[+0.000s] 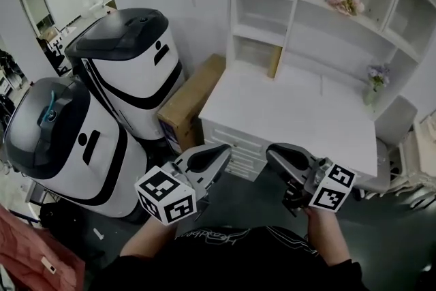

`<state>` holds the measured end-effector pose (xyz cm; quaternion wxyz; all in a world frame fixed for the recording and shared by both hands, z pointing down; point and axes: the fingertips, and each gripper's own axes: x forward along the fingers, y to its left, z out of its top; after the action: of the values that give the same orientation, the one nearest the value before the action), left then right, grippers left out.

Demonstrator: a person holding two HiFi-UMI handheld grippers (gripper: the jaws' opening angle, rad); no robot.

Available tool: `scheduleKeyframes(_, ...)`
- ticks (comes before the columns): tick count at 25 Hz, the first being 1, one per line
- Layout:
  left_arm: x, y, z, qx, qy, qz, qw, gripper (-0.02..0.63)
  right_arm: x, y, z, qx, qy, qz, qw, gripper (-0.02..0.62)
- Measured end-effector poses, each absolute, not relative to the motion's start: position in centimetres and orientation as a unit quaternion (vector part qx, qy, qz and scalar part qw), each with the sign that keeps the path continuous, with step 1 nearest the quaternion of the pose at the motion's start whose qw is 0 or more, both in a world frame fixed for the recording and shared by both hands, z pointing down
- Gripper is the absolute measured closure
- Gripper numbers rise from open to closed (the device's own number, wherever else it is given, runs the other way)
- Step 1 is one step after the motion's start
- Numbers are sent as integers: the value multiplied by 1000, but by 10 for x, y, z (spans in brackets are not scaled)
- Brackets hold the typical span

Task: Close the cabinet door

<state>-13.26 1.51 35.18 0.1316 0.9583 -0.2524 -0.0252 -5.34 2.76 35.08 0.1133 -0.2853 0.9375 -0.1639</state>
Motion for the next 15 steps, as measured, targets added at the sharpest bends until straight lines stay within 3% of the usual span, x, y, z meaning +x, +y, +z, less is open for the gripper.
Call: scheduleKeyframes(15, -127, -116, 310, 953, -284, -46, 92, 583, -25, -92, 319, -273, 945, -121, 132, 535)
